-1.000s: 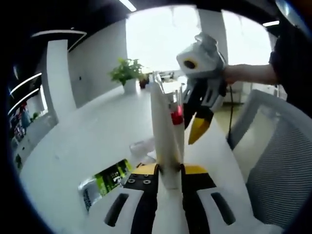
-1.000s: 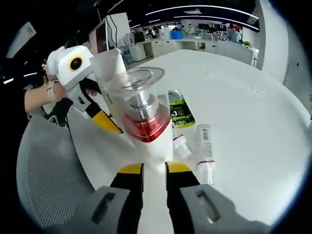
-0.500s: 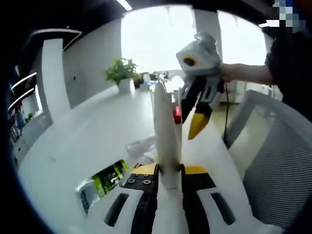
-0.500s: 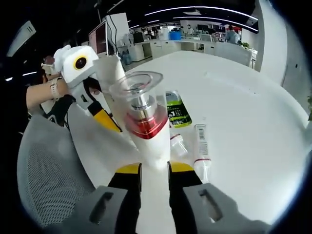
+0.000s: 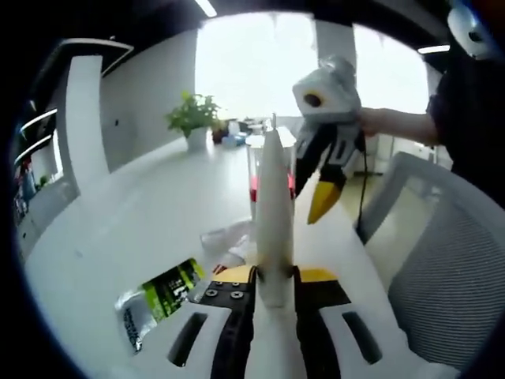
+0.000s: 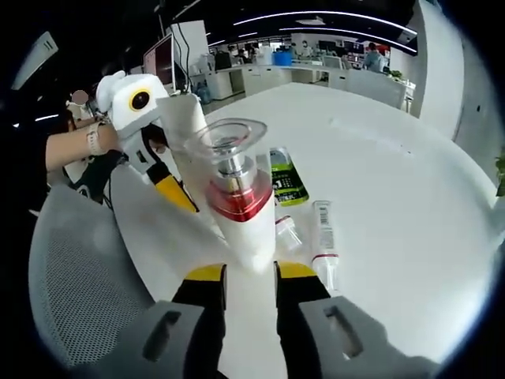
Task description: Arrange the skincare products in the storage area until every visible bottle or jar stands upright without overlapping.
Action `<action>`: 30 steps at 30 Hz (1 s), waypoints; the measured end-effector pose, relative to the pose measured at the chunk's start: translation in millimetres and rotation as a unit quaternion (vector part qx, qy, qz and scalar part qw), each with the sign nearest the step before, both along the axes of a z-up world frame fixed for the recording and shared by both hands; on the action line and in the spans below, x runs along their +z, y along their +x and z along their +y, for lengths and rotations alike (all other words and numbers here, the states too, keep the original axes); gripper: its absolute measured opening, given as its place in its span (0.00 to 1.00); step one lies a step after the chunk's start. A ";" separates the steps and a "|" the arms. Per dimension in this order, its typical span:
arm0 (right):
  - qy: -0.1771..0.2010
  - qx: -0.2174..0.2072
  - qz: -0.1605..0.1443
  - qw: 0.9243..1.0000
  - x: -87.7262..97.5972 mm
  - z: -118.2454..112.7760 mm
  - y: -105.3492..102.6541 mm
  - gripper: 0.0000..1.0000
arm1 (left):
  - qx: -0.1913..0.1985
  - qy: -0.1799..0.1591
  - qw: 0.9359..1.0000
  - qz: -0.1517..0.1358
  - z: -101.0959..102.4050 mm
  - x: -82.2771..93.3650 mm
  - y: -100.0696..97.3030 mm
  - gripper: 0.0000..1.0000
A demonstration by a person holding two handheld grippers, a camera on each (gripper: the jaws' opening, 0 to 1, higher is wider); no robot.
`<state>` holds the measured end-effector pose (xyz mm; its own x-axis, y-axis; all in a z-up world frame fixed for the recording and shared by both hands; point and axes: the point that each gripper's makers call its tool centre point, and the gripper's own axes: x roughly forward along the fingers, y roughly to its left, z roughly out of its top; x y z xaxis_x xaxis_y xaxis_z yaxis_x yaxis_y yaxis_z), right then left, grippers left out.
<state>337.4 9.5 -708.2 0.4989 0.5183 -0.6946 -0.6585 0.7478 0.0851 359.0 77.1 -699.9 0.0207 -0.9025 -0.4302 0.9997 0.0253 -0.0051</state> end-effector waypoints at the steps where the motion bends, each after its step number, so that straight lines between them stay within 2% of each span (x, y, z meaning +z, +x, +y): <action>1: 0.000 0.000 0.000 1.000 0.6 0.0 -0.4 0.24 | 0.000 0.000 1.000 0.000 -0.4 -0.2 -0.1 0.15; 6: 0.001 0.001 -0.001 1.000 3.4 0.9 -2.1 0.26 | 0.006 0.002 1.000 0.002 -1.9 -0.6 0.4 0.17; 14: 0.002 0.001 -0.005 1.000 7.2 3.6 -2.8 0.31 | 0.028 0.012 0.999 0.011 7.5 1.9 2.8 0.18; 22: 0.004 0.005 -0.012 1.000 13.2 6.5 -2.3 0.35 | 0.084 0.016 0.996 0.017 18.3 8.8 10.0 0.27; 26: 0.005 -0.001 -0.015 1.000 15.3 6.7 -1.6 0.37 | 0.111 0.028 0.993 0.032 27.1 6.3 13.3 0.29; 30: 0.008 0.000 -0.019 1.000 19.2 7.9 -2.0 0.39 | 0.128 0.025 0.990 0.046 31.8 12.5 10.3 0.34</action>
<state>335.5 17.3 -689.0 0.5252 0.5287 -0.6669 -0.6613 0.7467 0.0711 369.2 108.9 -687.4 0.2042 -0.8506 -0.4845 0.9561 0.2795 -0.0877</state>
